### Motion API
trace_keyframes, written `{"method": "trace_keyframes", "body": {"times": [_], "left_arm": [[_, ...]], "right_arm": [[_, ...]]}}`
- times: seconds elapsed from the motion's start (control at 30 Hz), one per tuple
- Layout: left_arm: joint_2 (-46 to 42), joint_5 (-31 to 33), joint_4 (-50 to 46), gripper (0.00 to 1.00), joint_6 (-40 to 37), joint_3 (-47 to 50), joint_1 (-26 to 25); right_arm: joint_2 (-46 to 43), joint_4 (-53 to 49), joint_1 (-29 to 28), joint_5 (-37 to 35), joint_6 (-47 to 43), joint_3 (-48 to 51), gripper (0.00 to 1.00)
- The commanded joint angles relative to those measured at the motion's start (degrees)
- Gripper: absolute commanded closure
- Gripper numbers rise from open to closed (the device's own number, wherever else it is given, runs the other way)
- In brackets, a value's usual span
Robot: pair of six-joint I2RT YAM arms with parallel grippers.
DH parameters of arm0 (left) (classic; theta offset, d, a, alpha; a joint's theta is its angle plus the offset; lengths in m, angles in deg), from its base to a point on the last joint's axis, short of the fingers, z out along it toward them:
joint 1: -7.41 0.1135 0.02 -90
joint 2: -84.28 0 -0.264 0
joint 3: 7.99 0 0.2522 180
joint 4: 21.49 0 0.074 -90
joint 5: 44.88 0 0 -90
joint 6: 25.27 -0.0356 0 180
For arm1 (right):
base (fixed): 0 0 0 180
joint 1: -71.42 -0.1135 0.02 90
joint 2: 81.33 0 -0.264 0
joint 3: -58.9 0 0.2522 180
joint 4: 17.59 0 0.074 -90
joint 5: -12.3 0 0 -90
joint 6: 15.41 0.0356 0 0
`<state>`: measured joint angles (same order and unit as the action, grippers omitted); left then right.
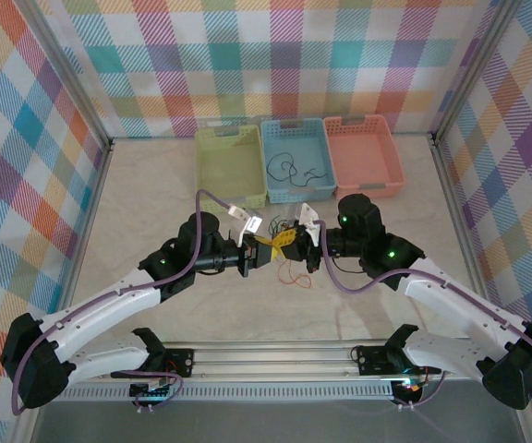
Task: Untangle the cables
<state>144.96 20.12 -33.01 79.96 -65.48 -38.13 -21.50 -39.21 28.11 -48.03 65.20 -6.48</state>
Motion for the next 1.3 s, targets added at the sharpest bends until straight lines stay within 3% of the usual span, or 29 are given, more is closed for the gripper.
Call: {"method": "trace_keyframes", "body": {"times": [0.0,0.37,0.7,1.0,1.27], "left_arm": [[0.6,-1.6,3.9,1.0,-0.3,0.1,-0.6],[0.8,-3.1,5.7,1.0,-2.5,0.1,-0.6],[-1.3,-4.3,9.7,1.0,-2.6,2.8,-0.6],[-2.4,-3.5,10.4,1.0,-3.4,4.1,-0.7],[-2.8,-3.5,11.0,1.0,-3.5,4.9,-0.7]], "right_arm": [[0.8,3.6,-0.2,0.7,3.2,-0.3,1.0],[3.4,3.8,-0.2,3.6,10.6,-1.9,1.0],[4.0,1.2,-0.1,5.0,11.1,-4.1,0.99],[1.2,-1.3,-0.1,5.3,10.5,-4.9,0.74],[-2.2,-4.4,0.0,3.5,8.8,-5.4,0.61]]}}
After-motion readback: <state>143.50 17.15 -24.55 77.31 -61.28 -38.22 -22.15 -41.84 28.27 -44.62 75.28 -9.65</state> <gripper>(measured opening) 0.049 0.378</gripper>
